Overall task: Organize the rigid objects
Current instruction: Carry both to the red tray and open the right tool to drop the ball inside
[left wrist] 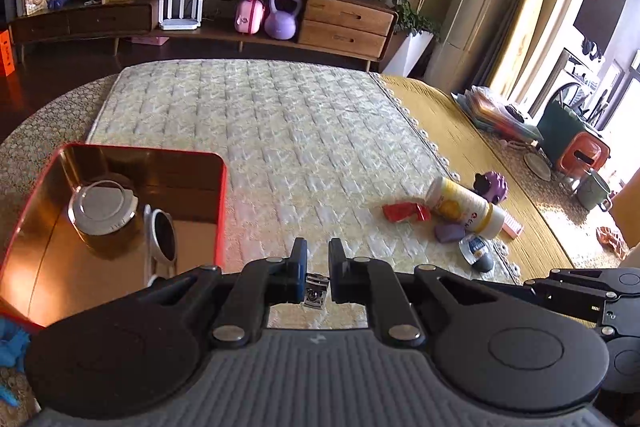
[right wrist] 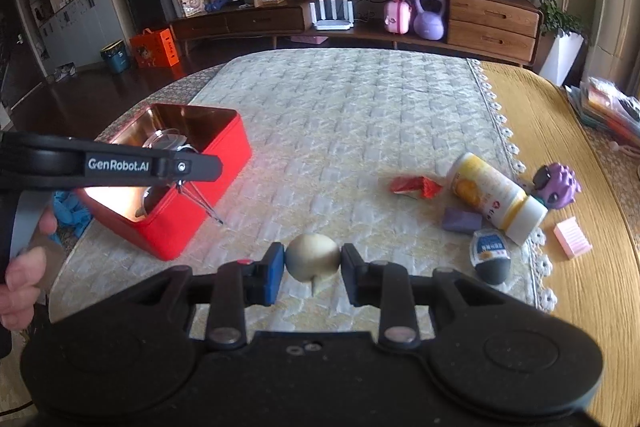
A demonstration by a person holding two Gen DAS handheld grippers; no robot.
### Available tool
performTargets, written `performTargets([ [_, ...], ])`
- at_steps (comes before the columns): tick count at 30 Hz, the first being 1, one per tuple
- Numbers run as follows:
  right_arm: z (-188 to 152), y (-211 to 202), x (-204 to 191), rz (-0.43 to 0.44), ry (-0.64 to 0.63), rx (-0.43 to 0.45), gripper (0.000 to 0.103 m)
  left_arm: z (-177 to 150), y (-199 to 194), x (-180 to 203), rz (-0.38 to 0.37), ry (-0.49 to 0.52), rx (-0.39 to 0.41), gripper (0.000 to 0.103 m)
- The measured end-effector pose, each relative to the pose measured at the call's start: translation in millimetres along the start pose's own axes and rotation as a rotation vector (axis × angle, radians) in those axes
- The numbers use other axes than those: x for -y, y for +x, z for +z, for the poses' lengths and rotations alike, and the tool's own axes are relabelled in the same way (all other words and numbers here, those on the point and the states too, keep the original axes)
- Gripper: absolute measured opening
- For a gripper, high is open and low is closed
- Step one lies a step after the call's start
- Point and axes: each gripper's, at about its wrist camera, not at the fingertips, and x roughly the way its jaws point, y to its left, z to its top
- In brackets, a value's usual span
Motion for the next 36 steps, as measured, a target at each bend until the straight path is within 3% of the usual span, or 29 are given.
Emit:
performTargets([
  [9, 38.5, 22.0, -54.4, 0.091, -0.143, 0.005, 0.03, 19.5, -17.5, -52.3, 0.104, -0.035, 0.064, 0.011],
  [20, 65.0, 66.5, -106.5, 0.149, -0.265, -0.043, 0.03, 9.7, -6.7, -125.1, 0.24, -0.105, 0.015, 0.011],
  [36, 70.7, 127.3, -158.5, 0.173, -0.362, -0.13, 0.029, 3.6, 10.4, -169.0, 0.302, -0.132, -0.024, 0.011],
])
